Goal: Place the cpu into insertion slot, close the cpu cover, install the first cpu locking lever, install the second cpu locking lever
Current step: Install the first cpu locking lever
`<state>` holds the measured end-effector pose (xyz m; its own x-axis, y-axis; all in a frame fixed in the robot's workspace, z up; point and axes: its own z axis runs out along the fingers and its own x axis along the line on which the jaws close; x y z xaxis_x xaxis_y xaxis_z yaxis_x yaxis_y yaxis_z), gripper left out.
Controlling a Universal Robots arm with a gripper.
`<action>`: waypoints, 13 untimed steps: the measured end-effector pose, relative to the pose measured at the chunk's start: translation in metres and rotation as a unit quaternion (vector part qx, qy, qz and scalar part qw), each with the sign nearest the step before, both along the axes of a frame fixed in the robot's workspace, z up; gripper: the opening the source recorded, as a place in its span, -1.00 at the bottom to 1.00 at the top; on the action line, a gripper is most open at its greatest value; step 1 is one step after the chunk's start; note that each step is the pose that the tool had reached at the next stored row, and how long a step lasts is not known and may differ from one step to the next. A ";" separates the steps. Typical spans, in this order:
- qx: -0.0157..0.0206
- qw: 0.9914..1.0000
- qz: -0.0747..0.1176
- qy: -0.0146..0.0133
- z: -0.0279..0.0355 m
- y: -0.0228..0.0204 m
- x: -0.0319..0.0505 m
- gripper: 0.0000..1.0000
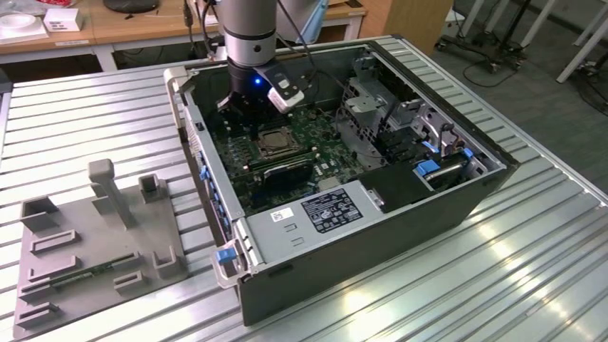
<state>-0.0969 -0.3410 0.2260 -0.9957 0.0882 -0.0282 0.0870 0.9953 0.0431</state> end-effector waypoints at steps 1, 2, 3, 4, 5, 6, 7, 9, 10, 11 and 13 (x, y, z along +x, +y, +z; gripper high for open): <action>0.000 1.000 0.000 0.000 0.0000 0.0000 0.0000 -0.79; 0.000 1.000 0.000 0.000 0.0000 0.0000 -0.0001 -0.79; 0.000 1.000 0.000 0.000 0.0006 -0.0001 -0.0001 -0.79; 0.000 1.000 0.000 0.000 0.0014 -0.0001 -0.0001 -0.79; 0.000 1.000 0.000 0.000 0.0026 0.0000 -0.0001 -0.79; 0.000 1.000 0.000 0.000 0.0041 0.0000 -0.0001 -0.79; 0.000 1.000 0.000 0.000 0.0057 0.0000 -0.0001 -0.79; 0.000 1.000 0.000 0.000 0.0095 0.0000 -0.0001 -0.79; 0.000 1.000 0.000 0.000 0.0112 0.0000 -0.0001 -0.79; 0.000 1.000 0.000 0.000 0.0124 0.0000 -0.0001 -0.79; 0.000 1.000 0.000 0.000 0.0136 0.0000 0.0000 -0.79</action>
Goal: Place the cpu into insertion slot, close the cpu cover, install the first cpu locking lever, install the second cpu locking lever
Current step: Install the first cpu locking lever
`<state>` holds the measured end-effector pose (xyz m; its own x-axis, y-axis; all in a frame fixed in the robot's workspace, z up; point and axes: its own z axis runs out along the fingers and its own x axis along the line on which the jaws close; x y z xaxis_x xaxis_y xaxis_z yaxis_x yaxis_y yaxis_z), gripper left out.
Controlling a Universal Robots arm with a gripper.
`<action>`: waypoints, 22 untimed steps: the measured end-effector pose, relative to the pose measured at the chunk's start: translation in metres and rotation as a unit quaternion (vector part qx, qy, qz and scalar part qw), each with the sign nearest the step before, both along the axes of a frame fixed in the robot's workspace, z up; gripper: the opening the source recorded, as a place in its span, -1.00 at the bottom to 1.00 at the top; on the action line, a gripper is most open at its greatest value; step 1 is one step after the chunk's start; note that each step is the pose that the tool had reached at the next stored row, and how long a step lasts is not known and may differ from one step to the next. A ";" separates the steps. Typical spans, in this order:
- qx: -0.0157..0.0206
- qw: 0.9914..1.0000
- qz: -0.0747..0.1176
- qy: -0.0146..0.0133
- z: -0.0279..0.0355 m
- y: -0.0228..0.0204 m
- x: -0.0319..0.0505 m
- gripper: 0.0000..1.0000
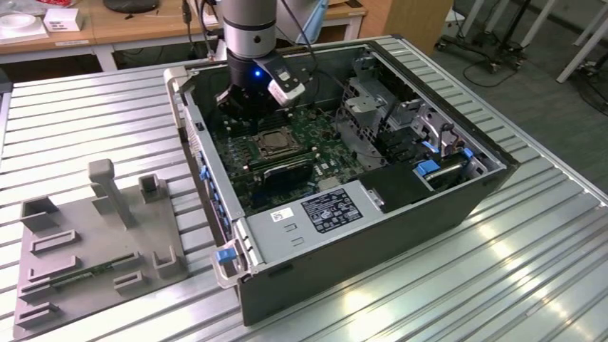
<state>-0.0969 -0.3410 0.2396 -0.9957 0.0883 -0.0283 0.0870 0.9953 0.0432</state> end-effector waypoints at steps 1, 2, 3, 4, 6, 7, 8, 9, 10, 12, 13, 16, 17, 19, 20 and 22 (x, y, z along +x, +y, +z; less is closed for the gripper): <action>0.000 1.000 0.000 0.000 0.0000 0.0000 0.0000 -0.79; 0.000 1.000 0.000 0.000 0.0000 0.0000 0.0000 -0.79; 0.000 1.000 0.000 0.000 0.0000 0.0000 0.0000 -0.79; 0.000 1.000 0.000 0.000 0.0001 0.0000 0.0000 -0.79; 0.000 1.000 0.000 0.000 0.0001 0.0000 -0.0001 -0.79; 0.000 1.000 0.000 0.000 0.0002 0.0000 -0.0005 -0.79; 0.000 1.000 0.000 0.000 0.0002 -0.0001 -0.0013 -0.79; 0.000 1.000 0.000 0.000 0.0002 -0.0001 -0.0026 -0.79; 0.000 1.000 0.000 0.000 0.0001 0.0000 -0.0039 -0.79; 0.000 1.000 0.000 0.000 0.0000 0.0000 -0.0075 -0.79; 0.000 1.000 0.000 0.000 0.0000 0.0000 -0.0096 -0.79; 0.000 1.000 0.000 0.000 0.0000 0.0000 -0.0149 -0.79; 0.000 1.000 0.000 0.000 -0.0001 0.0000 -0.0163 -0.79; 0.000 1.000 0.000 0.000 -0.0001 0.0000 -0.0180 -0.79; 0.000 1.000 0.000 0.000 -0.0001 0.0000 -0.0180 -0.79; 0.000 1.000 0.000 0.000 -0.0001 0.0000 -0.0180 -0.79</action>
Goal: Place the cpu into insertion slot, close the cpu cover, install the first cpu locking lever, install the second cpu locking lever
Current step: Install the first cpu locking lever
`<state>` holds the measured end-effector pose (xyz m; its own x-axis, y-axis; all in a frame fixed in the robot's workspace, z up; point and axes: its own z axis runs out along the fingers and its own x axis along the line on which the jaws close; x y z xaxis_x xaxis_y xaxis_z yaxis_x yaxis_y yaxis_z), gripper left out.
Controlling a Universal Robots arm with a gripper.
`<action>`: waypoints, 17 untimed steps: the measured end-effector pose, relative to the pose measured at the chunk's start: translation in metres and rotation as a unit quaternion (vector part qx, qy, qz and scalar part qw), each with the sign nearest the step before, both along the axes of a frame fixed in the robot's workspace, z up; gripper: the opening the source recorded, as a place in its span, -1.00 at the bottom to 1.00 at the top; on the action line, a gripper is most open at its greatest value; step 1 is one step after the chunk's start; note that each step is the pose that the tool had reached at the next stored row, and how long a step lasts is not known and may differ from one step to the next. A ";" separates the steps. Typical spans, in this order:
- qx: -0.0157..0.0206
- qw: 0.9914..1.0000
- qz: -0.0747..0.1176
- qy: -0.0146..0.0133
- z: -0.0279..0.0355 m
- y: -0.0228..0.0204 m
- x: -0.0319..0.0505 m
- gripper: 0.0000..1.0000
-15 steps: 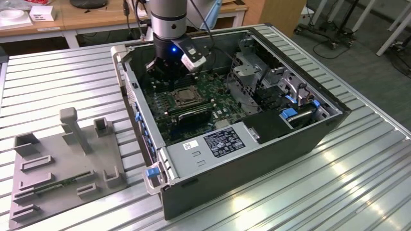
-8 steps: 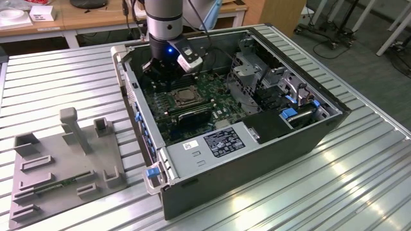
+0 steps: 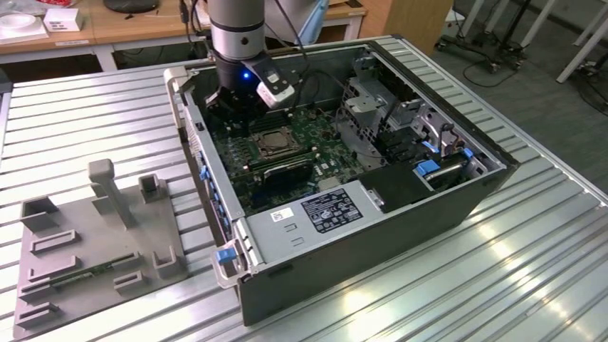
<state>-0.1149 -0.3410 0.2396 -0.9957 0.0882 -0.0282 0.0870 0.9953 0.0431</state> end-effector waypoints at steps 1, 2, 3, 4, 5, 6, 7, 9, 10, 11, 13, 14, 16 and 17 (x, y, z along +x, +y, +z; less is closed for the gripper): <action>0.000 1.000 0.000 0.000 0.0000 0.0000 0.0000 -0.79; 0.000 1.000 0.000 0.000 0.0000 0.0000 -0.0002 -0.79; 0.000 1.000 0.000 0.000 0.0000 0.0000 -0.0008 -0.79; 0.000 1.000 0.000 0.000 0.0000 -0.0001 -0.0021 -0.79; 0.000 1.000 0.000 0.000 -0.0001 0.0000 -0.0035 -0.79; 0.000 1.000 0.000 0.000 -0.0002 0.0000 -0.0051 -0.79; 0.000 1.000 0.000 0.000 -0.0002 0.0000 -0.0065 -0.79; 0.000 1.000 0.000 0.000 -0.0003 0.0000 -0.0087 -0.79; 0.000 1.000 0.000 0.000 -0.0003 0.0000 -0.0101 -0.79; 0.000 1.000 0.000 0.000 -0.0004 0.0000 -0.0113 -0.79; 0.000 1.000 0.000 0.000 -0.0004 0.0000 -0.0131 -0.79; 0.000 1.000 0.000 0.000 -0.0004 0.0000 -0.0135 -0.79; 0.000 1.000 0.000 0.000 -0.0004 0.0007 -0.0137 -0.79; 0.000 1.000 0.000 0.000 -0.0004 0.0016 -0.0137 -0.79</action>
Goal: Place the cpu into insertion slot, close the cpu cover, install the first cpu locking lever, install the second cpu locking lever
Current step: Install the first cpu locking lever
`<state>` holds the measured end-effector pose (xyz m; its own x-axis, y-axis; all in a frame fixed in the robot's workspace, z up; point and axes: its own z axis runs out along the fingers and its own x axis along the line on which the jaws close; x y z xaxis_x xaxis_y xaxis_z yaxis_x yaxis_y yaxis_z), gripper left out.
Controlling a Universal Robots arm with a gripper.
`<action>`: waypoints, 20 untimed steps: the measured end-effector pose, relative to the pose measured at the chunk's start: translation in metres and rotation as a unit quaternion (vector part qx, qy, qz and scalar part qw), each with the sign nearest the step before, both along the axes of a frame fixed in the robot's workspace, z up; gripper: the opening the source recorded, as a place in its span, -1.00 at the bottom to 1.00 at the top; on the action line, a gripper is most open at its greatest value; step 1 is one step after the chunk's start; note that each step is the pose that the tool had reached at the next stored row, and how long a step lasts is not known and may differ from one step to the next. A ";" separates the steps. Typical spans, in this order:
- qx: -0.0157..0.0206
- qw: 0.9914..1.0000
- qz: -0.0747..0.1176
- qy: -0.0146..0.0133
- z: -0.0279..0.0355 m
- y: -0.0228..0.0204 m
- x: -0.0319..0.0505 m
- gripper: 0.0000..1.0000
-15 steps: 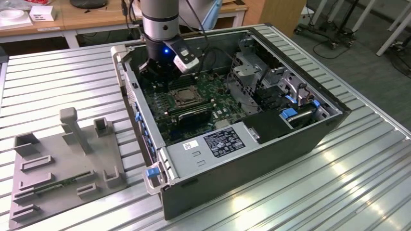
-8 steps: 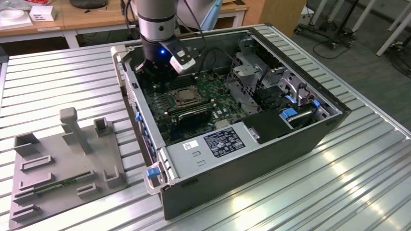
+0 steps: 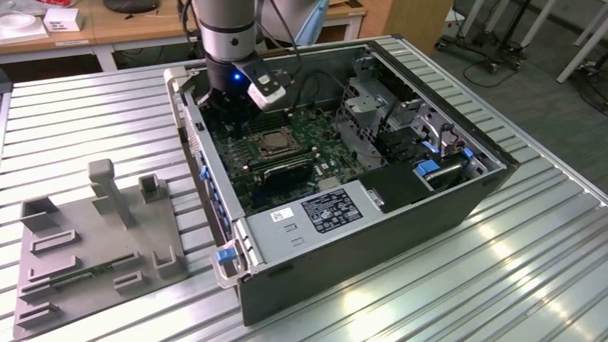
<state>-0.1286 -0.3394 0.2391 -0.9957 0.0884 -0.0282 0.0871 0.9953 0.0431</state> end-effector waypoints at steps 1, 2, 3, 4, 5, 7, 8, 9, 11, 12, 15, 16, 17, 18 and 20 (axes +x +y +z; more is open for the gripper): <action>0.000 1.000 0.000 0.000 0.0000 0.0012 0.0000 -0.79; 0.000 1.000 0.000 0.000 -0.0001 0.0027 0.0000 -0.79; 0.000 1.000 0.000 0.000 0.0000 0.0034 -0.0001 -0.79; 0.000 1.000 0.000 0.000 0.0001 0.0035 -0.0001 -0.79; 0.000 1.000 0.000 0.000 0.0009 0.0035 -0.0001 -0.79; 0.000 1.000 0.000 0.000 0.0038 0.0036 -0.0001 -0.79; 0.001 1.000 0.000 0.000 0.0046 0.0036 -0.0001 -0.79; 0.006 1.000 0.000 0.000 0.0051 0.0036 -0.0001 -0.79; 0.016 1.000 0.000 0.000 0.0062 0.0036 -0.0001 -0.79; 0.021 1.000 0.000 0.000 0.0065 0.0036 -0.0001 -0.79; 0.030 1.000 0.000 0.000 0.0067 0.0036 -0.0001 -0.79; 0.030 1.000 0.000 0.000 0.0067 0.0036 -0.0001 -0.79; 0.031 1.000 0.000 0.000 0.0067 0.0036 -0.0001 -0.79; 0.031 1.000 0.000 0.000 0.0067 0.0036 -0.0001 -0.79; 0.032 0.999 0.000 0.000 0.0078 0.0035 -0.0001 -0.79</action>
<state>-0.1288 -0.3359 0.2470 -0.9957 0.0899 -0.0225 0.0870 0.9904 0.1076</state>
